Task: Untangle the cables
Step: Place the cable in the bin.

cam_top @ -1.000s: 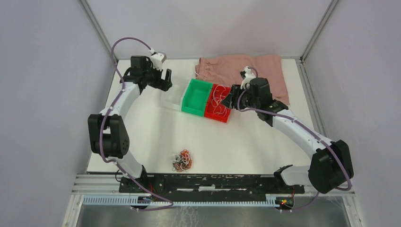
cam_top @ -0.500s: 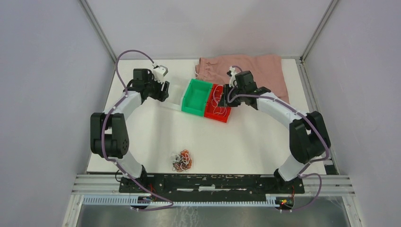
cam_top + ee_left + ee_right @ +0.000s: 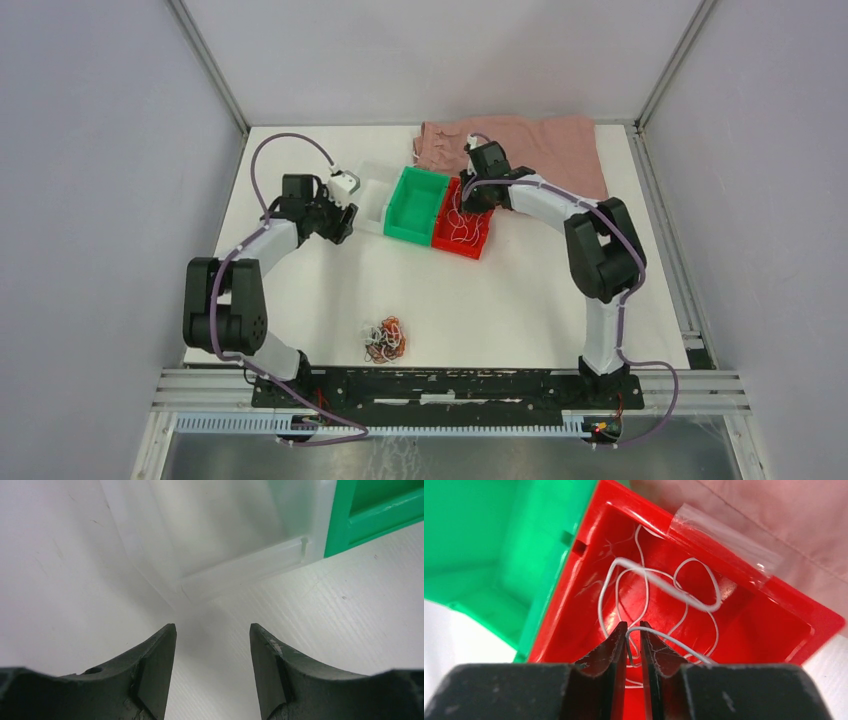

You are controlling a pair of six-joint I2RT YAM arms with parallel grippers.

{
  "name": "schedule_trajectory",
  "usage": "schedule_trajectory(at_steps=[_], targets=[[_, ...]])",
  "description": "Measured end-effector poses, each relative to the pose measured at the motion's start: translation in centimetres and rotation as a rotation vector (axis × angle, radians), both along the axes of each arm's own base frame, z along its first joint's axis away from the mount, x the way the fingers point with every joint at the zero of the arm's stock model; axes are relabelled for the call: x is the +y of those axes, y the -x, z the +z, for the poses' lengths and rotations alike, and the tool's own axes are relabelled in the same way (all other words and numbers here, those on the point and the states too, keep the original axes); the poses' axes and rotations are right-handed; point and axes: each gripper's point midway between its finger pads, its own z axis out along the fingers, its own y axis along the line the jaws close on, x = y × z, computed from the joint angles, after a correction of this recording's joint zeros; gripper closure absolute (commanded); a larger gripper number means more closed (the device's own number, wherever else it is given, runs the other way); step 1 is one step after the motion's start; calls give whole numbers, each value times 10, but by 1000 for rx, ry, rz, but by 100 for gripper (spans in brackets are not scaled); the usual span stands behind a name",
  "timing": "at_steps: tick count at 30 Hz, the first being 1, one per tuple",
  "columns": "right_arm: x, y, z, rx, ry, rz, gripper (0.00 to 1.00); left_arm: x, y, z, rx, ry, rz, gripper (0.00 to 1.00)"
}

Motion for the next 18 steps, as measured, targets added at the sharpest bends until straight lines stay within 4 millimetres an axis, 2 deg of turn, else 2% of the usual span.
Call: schedule_trajectory(at_steps=[4, 9, 11, 14, 18], targets=[[0, -3, -23, 39, 64, -12, 81, -1, 4, 14, -34, 1, -36, 38], [9, -20, -34, 23, 120, -4, 82, -4, 16, 24, -24, 24, -73, 32], [11, -20, -40, 23, 140, 6, 82, -6, 24, 30, -2, 43, -91, 30], [14, -14, -50, 32, 180, 28, 83, -12, 28, 47, 5, 83, -116, 27], [21, -11, -49, 11, 201, 42, 81, -20, 30, 75, -10, 136, -155, 25]])
